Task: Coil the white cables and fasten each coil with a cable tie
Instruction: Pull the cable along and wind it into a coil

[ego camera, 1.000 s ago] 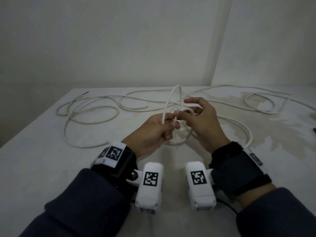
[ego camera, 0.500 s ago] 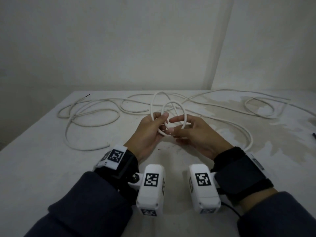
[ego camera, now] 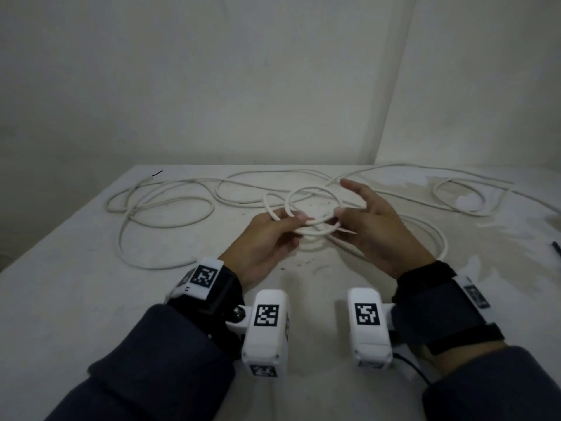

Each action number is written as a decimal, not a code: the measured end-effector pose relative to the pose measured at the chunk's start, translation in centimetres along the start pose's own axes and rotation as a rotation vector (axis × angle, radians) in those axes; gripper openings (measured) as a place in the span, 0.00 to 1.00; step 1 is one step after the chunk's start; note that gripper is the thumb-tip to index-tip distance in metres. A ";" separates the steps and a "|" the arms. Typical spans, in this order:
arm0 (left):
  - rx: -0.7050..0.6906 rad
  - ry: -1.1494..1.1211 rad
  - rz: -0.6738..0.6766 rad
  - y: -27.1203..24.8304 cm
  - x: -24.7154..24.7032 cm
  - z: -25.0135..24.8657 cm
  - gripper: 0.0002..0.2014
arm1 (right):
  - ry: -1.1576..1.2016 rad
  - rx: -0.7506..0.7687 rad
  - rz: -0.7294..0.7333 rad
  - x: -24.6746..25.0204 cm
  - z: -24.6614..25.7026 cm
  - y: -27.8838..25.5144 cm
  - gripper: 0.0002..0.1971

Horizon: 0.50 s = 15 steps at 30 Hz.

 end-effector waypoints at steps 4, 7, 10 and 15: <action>0.021 -0.099 0.096 -0.4 -0.7 0.0 0.04 | 0.336 0.028 -0.042 -0.2 0.4 0.0 0.18; -0.011 -0.158 0.120 -0.6 -0.8 -0.5 0.08 | 0.500 -0.042 0.009 -1.7 0.0 -0.2 0.07; -0.002 -0.130 0.125 -0.7 -0.9 -0.3 0.10 | 0.471 -0.109 0.027 -2.4 -0.7 -0.3 0.17; 0.026 -0.068 0.068 -0.6 -0.7 0.0 0.07 | 0.611 -0.081 -0.063 -2.4 -0.5 -0.3 0.16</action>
Point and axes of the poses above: each hand's wrist, its own y-axis towards the middle knuckle, its own x-axis out of the back of the hand, z = x × y, the point moved 5 cm from there along y, towards the middle knuckle, and after that the axes turned 1 degree about x, right-handed, at the moved point
